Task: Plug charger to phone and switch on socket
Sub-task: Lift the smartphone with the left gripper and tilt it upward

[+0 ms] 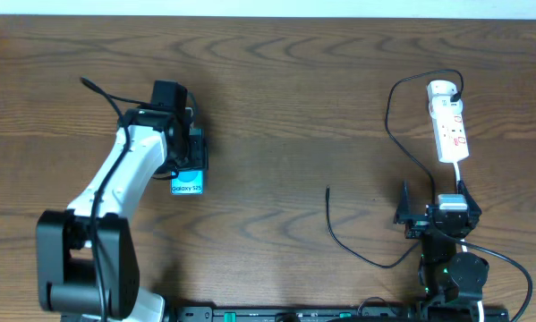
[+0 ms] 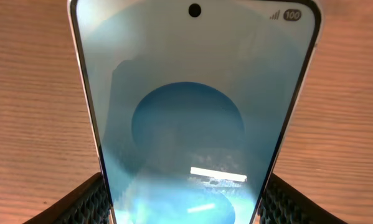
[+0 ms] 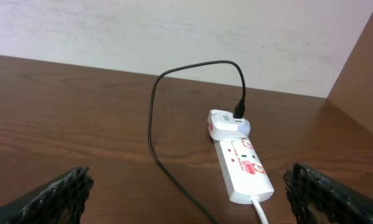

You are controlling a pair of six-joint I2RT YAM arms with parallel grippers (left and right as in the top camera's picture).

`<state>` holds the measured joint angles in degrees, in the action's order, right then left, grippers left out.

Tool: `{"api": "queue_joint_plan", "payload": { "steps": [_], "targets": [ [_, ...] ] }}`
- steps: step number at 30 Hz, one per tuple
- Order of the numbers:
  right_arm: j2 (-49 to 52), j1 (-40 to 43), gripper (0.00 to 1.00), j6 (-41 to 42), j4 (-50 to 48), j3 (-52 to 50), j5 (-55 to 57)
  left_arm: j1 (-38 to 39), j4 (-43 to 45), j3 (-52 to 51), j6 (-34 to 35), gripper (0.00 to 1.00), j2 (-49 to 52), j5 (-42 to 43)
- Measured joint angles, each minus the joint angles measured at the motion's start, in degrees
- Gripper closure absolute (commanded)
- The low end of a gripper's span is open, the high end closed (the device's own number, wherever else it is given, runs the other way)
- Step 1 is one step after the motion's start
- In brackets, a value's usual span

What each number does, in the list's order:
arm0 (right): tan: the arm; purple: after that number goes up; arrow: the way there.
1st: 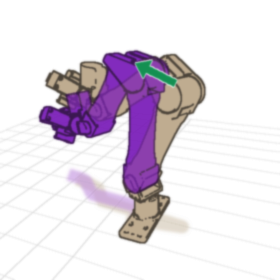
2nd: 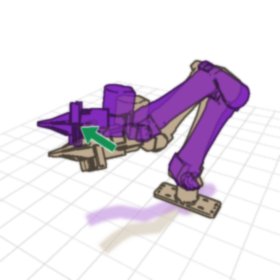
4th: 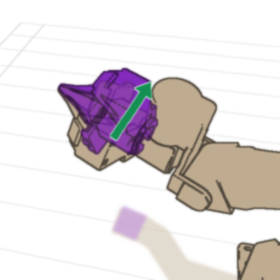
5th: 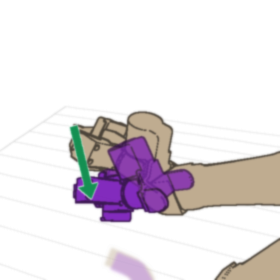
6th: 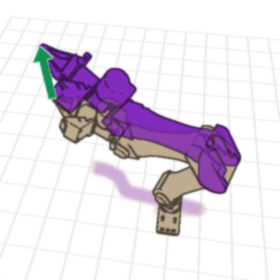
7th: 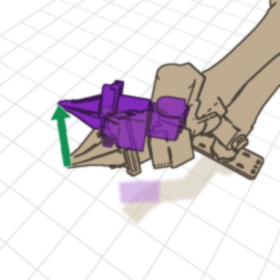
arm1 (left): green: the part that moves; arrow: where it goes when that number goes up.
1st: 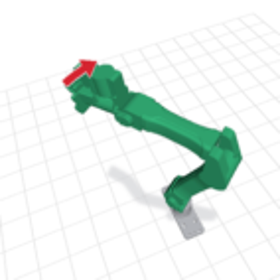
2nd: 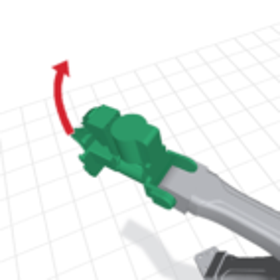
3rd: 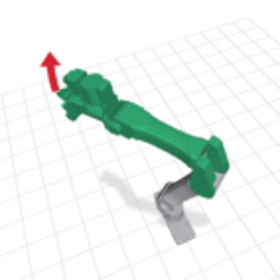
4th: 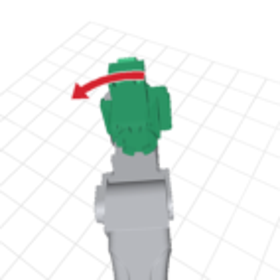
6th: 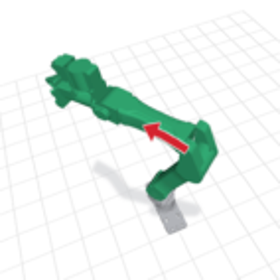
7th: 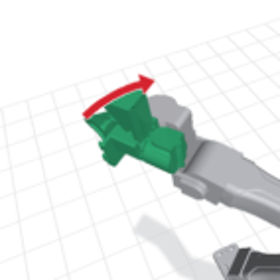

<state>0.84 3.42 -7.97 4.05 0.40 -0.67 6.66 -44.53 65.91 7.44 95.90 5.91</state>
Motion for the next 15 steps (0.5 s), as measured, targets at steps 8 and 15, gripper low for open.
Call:
{"api": "queue_joint_plan", "payload": {
  "steps": [8, 15],
  "targets": [
    [0.0, 0.0, 0.01, 0.0, 0.0, 0.0, 0.0, 0.0, 0.2, 0.0, 2.9, 0.93, -6.6, 1.6],
    [0.0, 0.0, 0.01, 0.0, 0.0, 0.0, 0.0, 0.0, 4.1, 0.0, 6.4, 0.93, -11.5, 7.8]
  ]
}}
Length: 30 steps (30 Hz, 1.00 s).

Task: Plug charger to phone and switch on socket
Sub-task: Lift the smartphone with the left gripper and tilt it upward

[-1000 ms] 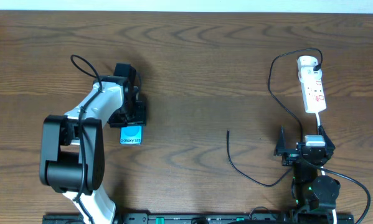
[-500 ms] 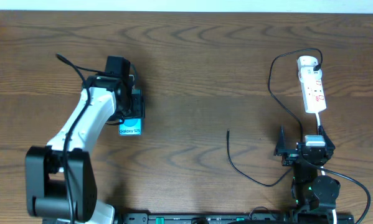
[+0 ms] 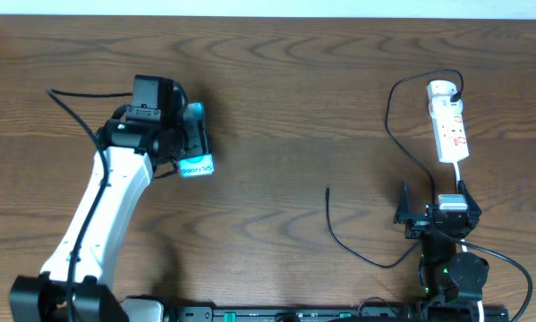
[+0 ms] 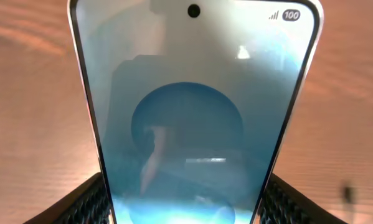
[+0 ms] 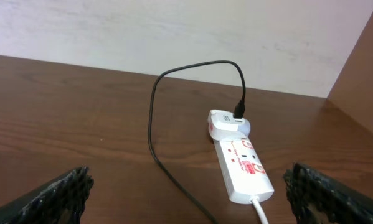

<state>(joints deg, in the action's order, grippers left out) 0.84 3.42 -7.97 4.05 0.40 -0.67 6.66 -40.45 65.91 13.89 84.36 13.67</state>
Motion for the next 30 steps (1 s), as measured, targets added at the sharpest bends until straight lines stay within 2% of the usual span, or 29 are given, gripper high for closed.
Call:
{"api": "queue_joint_plan", "payload": {
  "steps": [9, 17, 25, 30],
  "targets": [
    [0.0, 0.0, 0.01, 0.0, 0.0, 0.0, 0.0, -0.2, 5.5, 0.0, 7.5, 0.92, -1.5, 12.0],
    [0.0, 0.0, 0.01, 0.0, 0.0, 0.0, 0.0, -4.3, 11.0, 0.0, 18.7, 0.93, -1.5, 25.4],
    [0.0, 0.0, 0.01, 0.0, 0.0, 0.0, 0.0, -10.6, 13.7, 0.0, 40.5, 0.93, -1.5, 37.7],
    [0.0, 0.0, 0.01, 0.0, 0.0, 0.0, 0.0, -11.7, 13.7, 0.0, 55.1, 0.93, -1.5, 40.7]
  ]
}}
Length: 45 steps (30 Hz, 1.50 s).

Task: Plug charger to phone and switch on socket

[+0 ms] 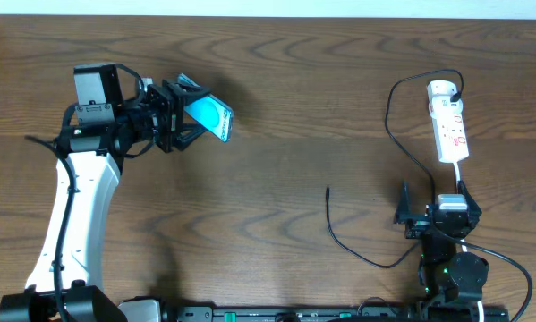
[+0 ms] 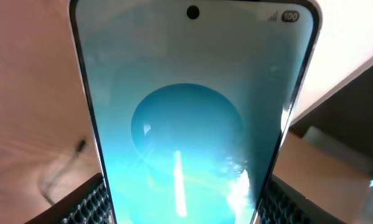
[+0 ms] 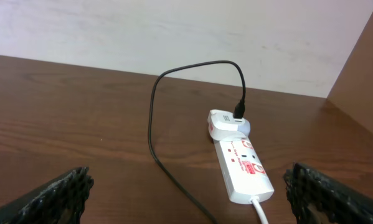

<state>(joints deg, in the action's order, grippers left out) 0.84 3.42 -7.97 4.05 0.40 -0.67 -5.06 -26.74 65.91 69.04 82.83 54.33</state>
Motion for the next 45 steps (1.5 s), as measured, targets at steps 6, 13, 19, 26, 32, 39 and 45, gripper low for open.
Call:
{"api": "queue_joint_plan", "payload": {
  "steps": [6, 13, 19, 26, 32, 39, 45],
  "targets": [
    [0.0, 0.0, 0.01, 0.0, 0.0, 0.0, 0.0, 0.0, 0.0, 0.0, 13.9, 0.93, 0.0, 3.8],
    [0.0, 0.0, 0.01, 0.0, 0.0, 0.0, 0.0, 0.0, 0.7, 0.0, 22.5, 0.93, 0.0, 8.0],
    [0.0, 0.0, 0.01, 0.0, 0.0, 0.0, 0.0, 0.0, 3.3, 0.0, 26.3, 0.93, 0.0, 13.3],
    [0.0, 0.0, 0.01, 0.0, 0.0, 0.0, 0.0, 0.0, 3.4, 0.0, 27.2, 0.93, 0.0, 16.9],
    [0.0, 0.0, 0.01, 0.0, 0.0, 0.0, 0.0, 0.0, 3.4, 0.0, 27.2, 0.93, 0.0, 19.7],
    [0.0, 0.0, 0.01, 0.0, 0.0, 0.0, 0.0, 0.0, 4.6, 0.0, 27.2, 0.93, 0.0, 22.0],
    [0.0, 0.0, 0.01, 0.0, 0.0, 0.0, 0.0, 0.0, 4.7, 0.0, 27.2, 0.93, 0.0, 23.4]
  ]
}}
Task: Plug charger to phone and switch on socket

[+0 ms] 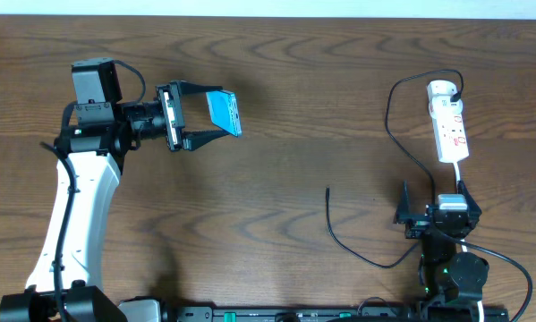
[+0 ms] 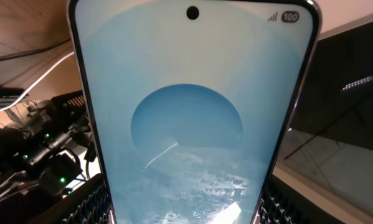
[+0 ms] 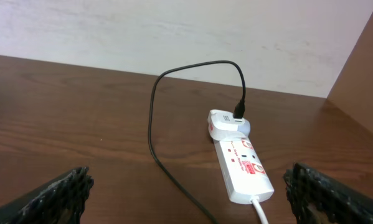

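Note:
The phone (image 1: 225,111), its blue screen lit, is held off the table at the back left, turned on edge, with my left gripper (image 1: 216,113) shut on its sides. The screen fills the left wrist view (image 2: 189,118), with a padded finger (image 2: 89,202) on each side. The black charger cable (image 1: 388,116) runs from the white adapter (image 1: 440,89), which sits in the white power strip (image 1: 448,125), to a loose plug end (image 1: 328,190) lying on the table. My right gripper (image 3: 189,199) stands open and empty at the front right, facing the strip (image 3: 242,165).
The brown wooden table (image 1: 276,224) carries only the cable and strip. Behind the strip stands a pale wall (image 3: 174,31). The strip's white lead (image 3: 261,211) runs toward my right arm's base (image 1: 446,268).
My left gripper has turned the phone further, from a slant onto its edge, and shifted slightly right. The left wrist view now looks across the room instead of down. The right arm is unmoved.
At first my left gripper was shut on the phone low at the table's left-centre. Then the phone was further back, then raised and tilted at the back left. Now it stands on edge in the air. The cable, strip and right arm have stayed put.

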You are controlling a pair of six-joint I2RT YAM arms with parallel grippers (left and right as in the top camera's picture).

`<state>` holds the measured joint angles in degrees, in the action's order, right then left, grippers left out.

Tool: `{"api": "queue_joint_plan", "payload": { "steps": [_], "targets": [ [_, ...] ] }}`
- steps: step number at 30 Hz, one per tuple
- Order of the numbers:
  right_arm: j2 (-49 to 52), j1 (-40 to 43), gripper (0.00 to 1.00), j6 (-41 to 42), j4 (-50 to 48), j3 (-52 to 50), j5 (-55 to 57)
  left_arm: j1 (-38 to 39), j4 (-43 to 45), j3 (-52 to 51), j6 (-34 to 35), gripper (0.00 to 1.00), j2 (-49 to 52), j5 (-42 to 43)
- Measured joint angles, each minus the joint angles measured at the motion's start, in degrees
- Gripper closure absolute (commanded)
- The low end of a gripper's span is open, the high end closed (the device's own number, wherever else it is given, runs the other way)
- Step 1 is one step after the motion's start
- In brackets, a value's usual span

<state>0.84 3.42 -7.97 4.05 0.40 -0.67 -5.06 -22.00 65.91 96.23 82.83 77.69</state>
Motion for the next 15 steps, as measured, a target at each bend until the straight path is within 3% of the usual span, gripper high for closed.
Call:
{"api": "queue_joint_plan", "payload": {
  "steps": [15],
  "targets": [
    [0.0, 0.0, 0.01, 0.0, 0.0, 0.0, 0.0, 0.0, 0.0, 0.0, 0.0, 0.93, 0.0, 0.4]
  ]
}}
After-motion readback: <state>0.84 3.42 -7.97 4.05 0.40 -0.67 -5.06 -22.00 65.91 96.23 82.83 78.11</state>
